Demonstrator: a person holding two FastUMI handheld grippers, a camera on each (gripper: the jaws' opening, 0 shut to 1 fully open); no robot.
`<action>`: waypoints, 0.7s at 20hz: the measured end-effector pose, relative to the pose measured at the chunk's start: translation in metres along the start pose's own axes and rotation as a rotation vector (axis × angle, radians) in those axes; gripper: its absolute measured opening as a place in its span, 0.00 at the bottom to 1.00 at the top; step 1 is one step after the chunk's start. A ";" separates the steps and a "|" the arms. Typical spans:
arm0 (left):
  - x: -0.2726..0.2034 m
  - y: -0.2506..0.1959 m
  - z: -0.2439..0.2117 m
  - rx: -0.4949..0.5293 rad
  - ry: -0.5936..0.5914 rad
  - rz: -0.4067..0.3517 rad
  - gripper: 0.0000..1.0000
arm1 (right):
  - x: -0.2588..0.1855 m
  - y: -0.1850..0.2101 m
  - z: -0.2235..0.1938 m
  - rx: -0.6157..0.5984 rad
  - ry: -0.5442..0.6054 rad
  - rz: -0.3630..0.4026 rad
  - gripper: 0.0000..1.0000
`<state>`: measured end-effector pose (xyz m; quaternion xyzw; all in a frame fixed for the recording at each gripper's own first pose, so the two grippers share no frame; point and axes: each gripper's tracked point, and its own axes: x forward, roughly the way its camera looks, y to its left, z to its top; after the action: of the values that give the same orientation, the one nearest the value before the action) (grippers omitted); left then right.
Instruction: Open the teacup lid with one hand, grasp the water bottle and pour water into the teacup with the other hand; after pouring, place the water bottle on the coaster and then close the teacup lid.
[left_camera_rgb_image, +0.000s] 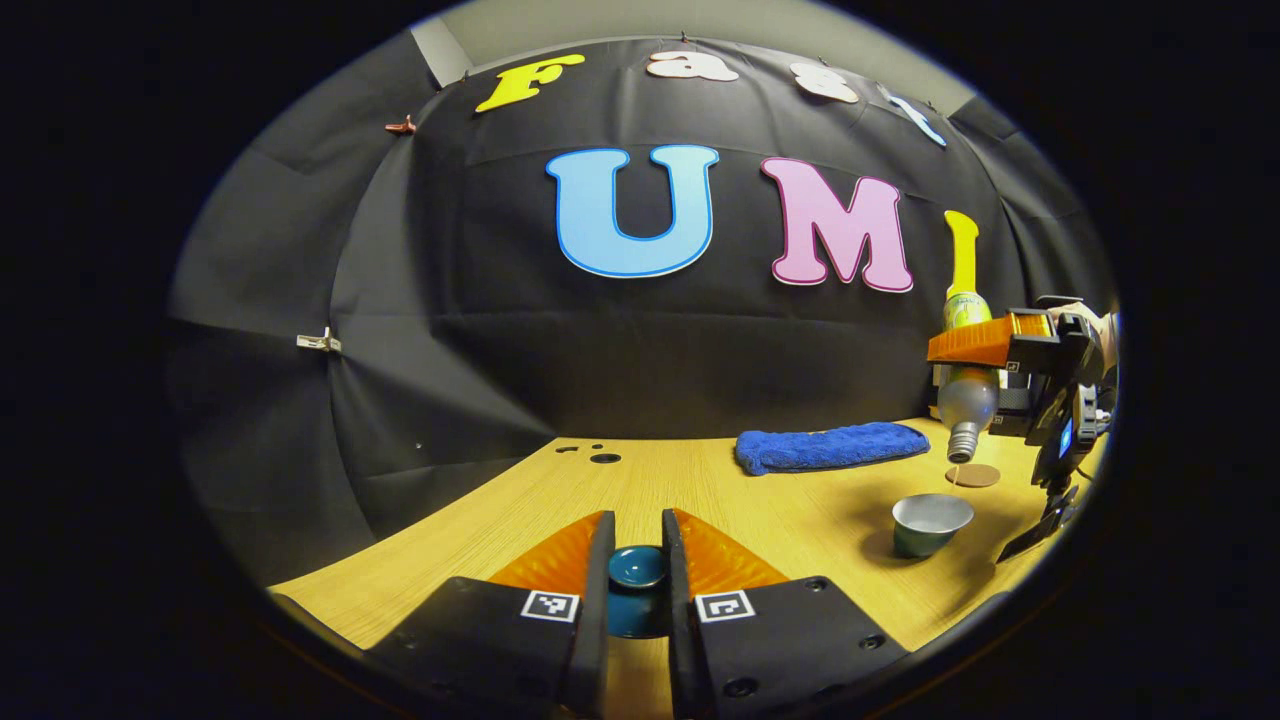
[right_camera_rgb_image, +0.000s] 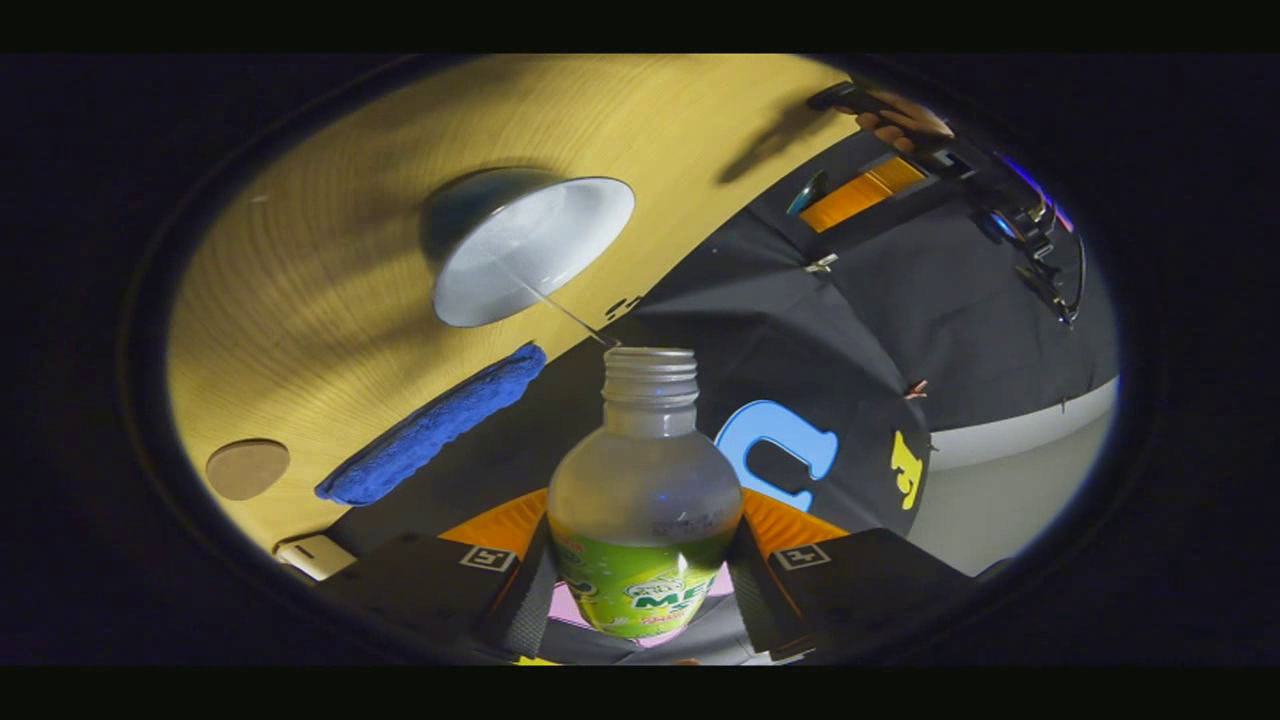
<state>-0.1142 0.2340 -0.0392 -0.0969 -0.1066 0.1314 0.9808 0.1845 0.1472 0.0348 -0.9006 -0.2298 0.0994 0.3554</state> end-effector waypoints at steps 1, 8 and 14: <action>0.000 0.000 0.000 0.000 0.000 -0.001 0.28 | -0.001 0.001 0.000 -0.001 0.004 0.002 0.77; 0.000 0.000 0.000 0.000 -0.001 0.001 0.28 | -0.002 -0.002 0.001 -0.007 0.002 -0.004 0.77; 0.000 0.001 -0.001 0.001 0.000 0.004 0.28 | -0.004 -0.003 -0.002 -0.010 0.007 -0.012 0.78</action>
<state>-0.1138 0.2346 -0.0400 -0.0964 -0.1062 0.1333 0.9806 0.1806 0.1464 0.0387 -0.9013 -0.2343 0.0928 0.3525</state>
